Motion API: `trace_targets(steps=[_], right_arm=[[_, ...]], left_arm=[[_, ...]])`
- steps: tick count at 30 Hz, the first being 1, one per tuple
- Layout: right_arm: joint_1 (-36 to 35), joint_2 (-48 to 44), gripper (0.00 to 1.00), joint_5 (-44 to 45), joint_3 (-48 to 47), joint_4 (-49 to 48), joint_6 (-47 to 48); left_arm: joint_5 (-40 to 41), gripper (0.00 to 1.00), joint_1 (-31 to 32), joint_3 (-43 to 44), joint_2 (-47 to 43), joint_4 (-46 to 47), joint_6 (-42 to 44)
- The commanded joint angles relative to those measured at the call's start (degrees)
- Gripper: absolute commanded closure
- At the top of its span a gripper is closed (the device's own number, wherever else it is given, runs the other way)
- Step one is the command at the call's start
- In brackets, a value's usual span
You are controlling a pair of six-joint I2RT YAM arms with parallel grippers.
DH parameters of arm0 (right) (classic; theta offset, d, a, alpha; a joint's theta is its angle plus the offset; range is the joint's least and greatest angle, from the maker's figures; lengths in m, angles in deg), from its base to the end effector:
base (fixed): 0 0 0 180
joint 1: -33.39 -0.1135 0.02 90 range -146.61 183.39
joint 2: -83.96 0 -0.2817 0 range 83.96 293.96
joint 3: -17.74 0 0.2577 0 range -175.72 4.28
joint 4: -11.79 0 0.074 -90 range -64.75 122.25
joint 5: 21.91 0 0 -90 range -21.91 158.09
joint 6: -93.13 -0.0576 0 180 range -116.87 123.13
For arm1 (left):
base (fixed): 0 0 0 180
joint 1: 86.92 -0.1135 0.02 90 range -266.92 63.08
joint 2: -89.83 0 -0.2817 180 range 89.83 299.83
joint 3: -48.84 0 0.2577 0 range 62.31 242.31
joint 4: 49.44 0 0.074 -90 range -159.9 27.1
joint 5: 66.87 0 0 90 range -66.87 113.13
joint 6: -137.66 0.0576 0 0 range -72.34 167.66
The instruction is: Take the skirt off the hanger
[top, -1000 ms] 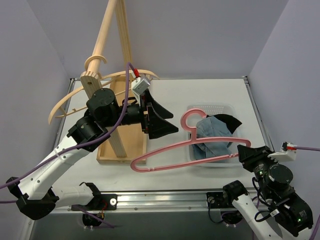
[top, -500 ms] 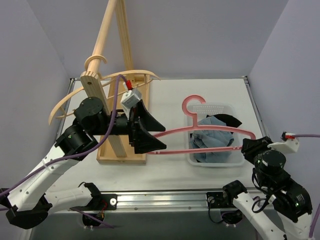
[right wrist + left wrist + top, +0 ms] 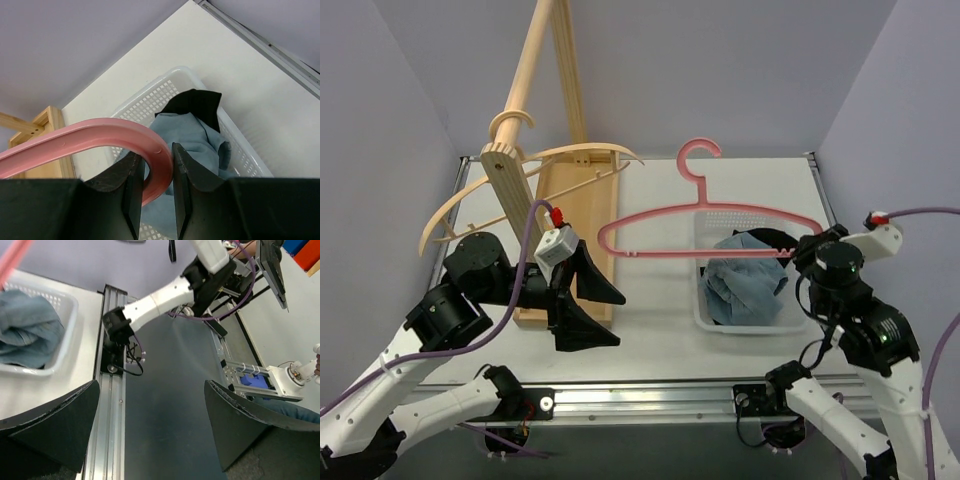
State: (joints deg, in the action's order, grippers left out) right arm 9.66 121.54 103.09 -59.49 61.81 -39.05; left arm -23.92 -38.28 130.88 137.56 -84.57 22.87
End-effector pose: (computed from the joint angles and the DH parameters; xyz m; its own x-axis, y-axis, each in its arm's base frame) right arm 0.1180 0.0158 0.4279 0.0034 0.6023 -0.7983 0.2491 0.7726 0.5840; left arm 0.0718 -0.1454 0.4656 -0.4258 0.0513 -0.9034 0.8994 -0.0855 -0.4288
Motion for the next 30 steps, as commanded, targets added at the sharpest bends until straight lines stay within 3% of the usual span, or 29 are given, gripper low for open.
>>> trace_targets(steps=[1, 11, 19, 30], right_arm=[[-0.4, 6.3, 1.00, 5.0, -3.4, -7.4, -0.5], [-0.4, 22.1, 1.00, 7.1, -7.2, -19.0, 2.3], [-1.1, 36.0, 1.00, 8.9, -18.1, -22.0, 3.6], [-9.0, 46.7, 1.00, 15.1, -27.8, -27.0, 4.2]], left_arm=[[-1.5, 0.06, -0.2, -3.7, -2.0, 1.0, -1.2], [-1.4, 0.06, -0.2, -9.2, -6.9, 3.4, -3.1], [0.5, 0.06, -0.1, -15.8, -12.7, 9.6, -8.4], [6.0, 0.06, -0.2, -16.2, -9.9, -0.9, -9.0]])
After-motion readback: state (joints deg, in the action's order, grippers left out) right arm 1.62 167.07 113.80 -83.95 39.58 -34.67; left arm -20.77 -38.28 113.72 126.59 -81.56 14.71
